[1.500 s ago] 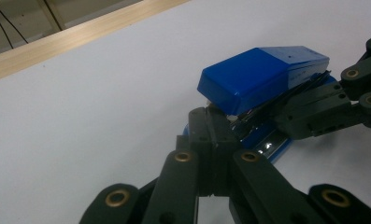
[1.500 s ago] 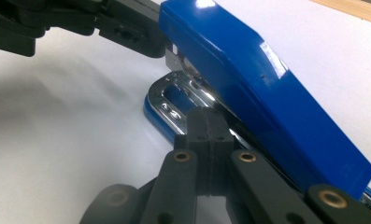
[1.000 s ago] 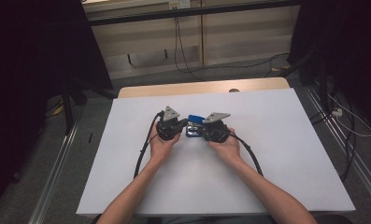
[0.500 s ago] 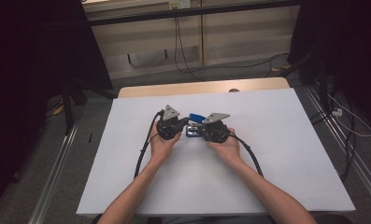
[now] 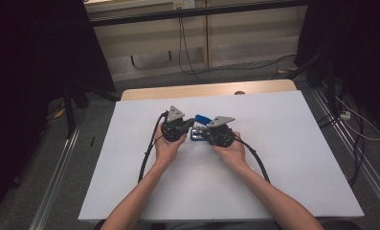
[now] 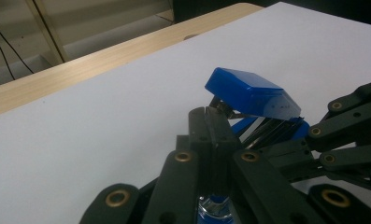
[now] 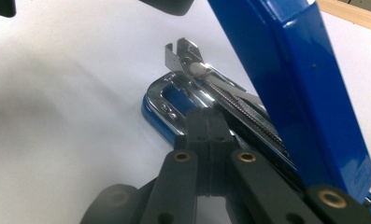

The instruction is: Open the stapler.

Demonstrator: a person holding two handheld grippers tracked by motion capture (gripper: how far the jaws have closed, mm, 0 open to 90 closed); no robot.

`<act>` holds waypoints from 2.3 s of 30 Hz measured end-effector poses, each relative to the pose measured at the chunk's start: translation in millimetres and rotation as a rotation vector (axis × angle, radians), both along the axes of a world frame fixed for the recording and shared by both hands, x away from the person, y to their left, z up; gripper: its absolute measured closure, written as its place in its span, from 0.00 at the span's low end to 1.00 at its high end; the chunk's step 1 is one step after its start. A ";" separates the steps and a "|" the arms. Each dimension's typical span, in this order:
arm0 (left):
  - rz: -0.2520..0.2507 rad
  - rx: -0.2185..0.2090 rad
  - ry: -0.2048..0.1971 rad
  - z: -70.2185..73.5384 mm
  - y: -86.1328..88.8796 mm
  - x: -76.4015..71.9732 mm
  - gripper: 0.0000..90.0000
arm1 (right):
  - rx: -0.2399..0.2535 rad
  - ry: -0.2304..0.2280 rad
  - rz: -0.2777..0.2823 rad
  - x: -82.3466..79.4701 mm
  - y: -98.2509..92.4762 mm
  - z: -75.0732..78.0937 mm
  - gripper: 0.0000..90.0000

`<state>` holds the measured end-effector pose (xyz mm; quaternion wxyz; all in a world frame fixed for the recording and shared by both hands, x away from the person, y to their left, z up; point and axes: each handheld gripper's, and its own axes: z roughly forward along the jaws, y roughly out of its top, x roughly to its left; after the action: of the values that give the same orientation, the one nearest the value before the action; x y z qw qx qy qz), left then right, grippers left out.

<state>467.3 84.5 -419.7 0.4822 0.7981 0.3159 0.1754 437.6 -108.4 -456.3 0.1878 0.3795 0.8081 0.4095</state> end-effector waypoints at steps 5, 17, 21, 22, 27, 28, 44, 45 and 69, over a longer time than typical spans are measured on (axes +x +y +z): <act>-0.004 -0.003 -0.002 1.5 -0.7 -0.5 1.00 | 0.002 -0.018 -0.010 -1.3 1.0 0.6 1.00; -0.007 -0.005 -0.002 1.4 -0.7 0.6 1.00 | 0.044 -0.082 -0.029 -3.3 11.7 12.0 1.00; -0.007 -0.004 -0.004 1.4 -0.6 0.8 1.00 | 0.049 -0.087 -0.039 -0.9 14.3 14.5 1.00; -0.008 -0.003 -0.006 1.5 -0.6 0.8 1.00 | 0.050 -0.085 -0.040 -0.4 14.9 14.1 1.00; -0.011 -0.005 -0.003 1.9 -0.3 1.0 1.00 | 0.051 -0.106 -0.065 -0.1 17.7 13.7 1.00; -0.010 -0.007 -0.003 1.5 -0.3 1.2 1.00 | 0.056 -0.114 -0.073 0.3 17.7 14.5 1.00; -0.021 0.011 0.039 -9.4 0.6 6.7 1.00 | 0.055 -0.125 -0.088 1.4 17.6 15.8 1.00; -0.020 0.016 0.037 -9.9 0.2 6.8 1.00 | 0.054 -0.125 -0.088 1.3 17.4 15.9 1.00; -0.047 0.074 0.052 -17.4 0.8 9.4 1.00 | 0.056 -0.115 -0.083 2.3 18.3 15.2 1.00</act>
<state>476.6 85.3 -437.0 0.4480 0.8269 0.3027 0.1547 439.9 -90.1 -441.1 0.2401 0.3937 0.7676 0.4452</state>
